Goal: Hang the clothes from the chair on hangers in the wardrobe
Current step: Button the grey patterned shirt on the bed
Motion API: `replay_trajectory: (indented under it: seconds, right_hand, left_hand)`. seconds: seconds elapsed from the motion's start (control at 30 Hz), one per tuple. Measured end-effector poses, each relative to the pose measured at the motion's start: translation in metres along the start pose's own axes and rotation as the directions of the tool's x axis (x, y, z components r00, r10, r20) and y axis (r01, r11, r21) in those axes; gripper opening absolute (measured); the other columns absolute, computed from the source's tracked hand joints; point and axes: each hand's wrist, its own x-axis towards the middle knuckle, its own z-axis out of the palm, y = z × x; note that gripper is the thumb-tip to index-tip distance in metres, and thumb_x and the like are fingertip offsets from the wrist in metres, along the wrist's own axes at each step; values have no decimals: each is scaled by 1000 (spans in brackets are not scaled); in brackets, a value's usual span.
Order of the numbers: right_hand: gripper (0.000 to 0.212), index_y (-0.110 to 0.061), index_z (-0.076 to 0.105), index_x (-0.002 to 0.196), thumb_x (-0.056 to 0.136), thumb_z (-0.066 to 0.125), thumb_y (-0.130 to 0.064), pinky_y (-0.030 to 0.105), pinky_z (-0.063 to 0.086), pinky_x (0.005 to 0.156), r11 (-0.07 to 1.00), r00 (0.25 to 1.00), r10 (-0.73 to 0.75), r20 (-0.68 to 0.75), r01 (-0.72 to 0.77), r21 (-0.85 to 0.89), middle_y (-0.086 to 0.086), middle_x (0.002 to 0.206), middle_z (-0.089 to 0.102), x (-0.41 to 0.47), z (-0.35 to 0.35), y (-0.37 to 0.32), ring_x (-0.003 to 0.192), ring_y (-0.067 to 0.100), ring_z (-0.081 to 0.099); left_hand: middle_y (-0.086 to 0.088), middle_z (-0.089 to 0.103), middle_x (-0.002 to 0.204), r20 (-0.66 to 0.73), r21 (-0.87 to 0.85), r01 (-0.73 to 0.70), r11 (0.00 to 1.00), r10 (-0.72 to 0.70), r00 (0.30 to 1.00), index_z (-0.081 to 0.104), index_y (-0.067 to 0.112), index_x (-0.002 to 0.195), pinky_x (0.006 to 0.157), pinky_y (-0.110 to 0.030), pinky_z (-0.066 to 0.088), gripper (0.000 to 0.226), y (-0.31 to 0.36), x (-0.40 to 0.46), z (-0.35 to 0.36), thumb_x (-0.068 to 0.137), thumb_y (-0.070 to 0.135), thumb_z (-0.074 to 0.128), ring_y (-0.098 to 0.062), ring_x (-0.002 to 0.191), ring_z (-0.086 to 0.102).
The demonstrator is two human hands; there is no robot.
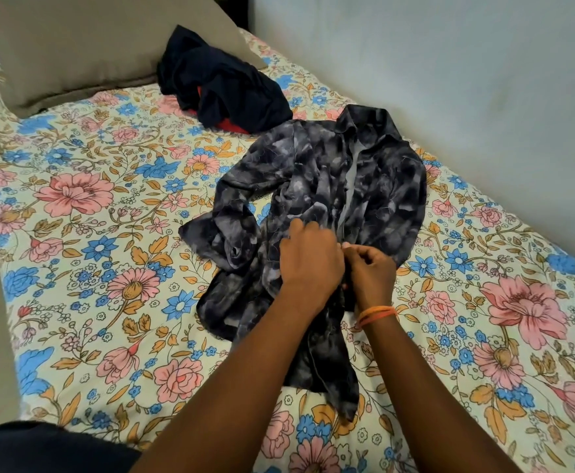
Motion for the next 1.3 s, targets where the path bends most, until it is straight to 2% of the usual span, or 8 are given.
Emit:
replay_trajectory:
  seconds: [0.2,0.3,0.4,0.5,0.6,0.97,1.13,1.3]
  right_hand:
    - [4,-19,76,81,83,75,-22,40,60,68,993,994,-102,-48,99,-69,-3,73,73,-2,5,7,69,20,70]
    - [10,-15,72,84,90,69,-21,24,49,69,982,982,-175,-78,168,-87,1,84,70,-10,6,13,75,14,64]
    - [12,-10,68,89,94,64,-21,21,39,69,949,963,-269,-35,259,-178,5,93,64,-27,10,20,81,12,56]
    - [13,-5,67,95,96,62,-17,24,36,72,924,945,-326,-24,313,-218,6,96,62,-39,18,27,88,18,55]
    - [14,-2,66,99,97,61,-16,19,34,73,944,948,-301,-107,280,-174,6,99,61,-42,22,24,91,18,54]
    - [9,-9,72,98,92,69,-14,1,41,68,977,972,-212,-103,210,-39,0,91,68,-54,24,8,79,-7,59]
    - [8,-13,76,95,90,72,-16,11,50,76,982,981,-185,-53,186,14,-3,89,73,-54,19,8,82,-7,65]
    - [13,-18,78,86,86,72,-7,28,56,80,978,997,-20,80,2,210,1,83,77,-43,6,6,84,14,73]
  left_hand:
    - [-14,56,123,14,118,45,992,-47,999,64,7,112,86,-41,55,17,-4,4,10,96,9,58,-33,126,41]
    - [-14,54,122,34,104,-71,992,67,997,63,5,112,88,-42,53,19,-11,1,20,93,8,58,-32,121,44]
    - [-14,60,105,36,-247,74,966,-67,997,64,7,92,79,-44,50,20,-23,4,35,94,21,50,-31,110,51]
    - [1,57,65,96,-599,147,787,-112,989,55,14,63,61,-35,43,33,-37,0,48,94,27,50,-19,72,55]
    - [9,51,52,144,-788,176,590,-100,984,65,18,70,53,-27,35,28,-44,-12,44,96,25,57,-6,48,43]
    - [-10,60,61,193,-901,234,366,-147,970,69,17,82,52,-29,39,17,-50,-23,50,95,22,60,-11,52,45]
    - [-3,65,63,168,-887,237,396,-201,965,72,14,87,50,-26,41,17,-45,-22,54,96,22,59,-7,48,48]
    - [-4,74,83,186,-894,229,384,-146,972,73,16,86,74,-32,58,16,-50,-21,48,96,18,61,-20,79,70]
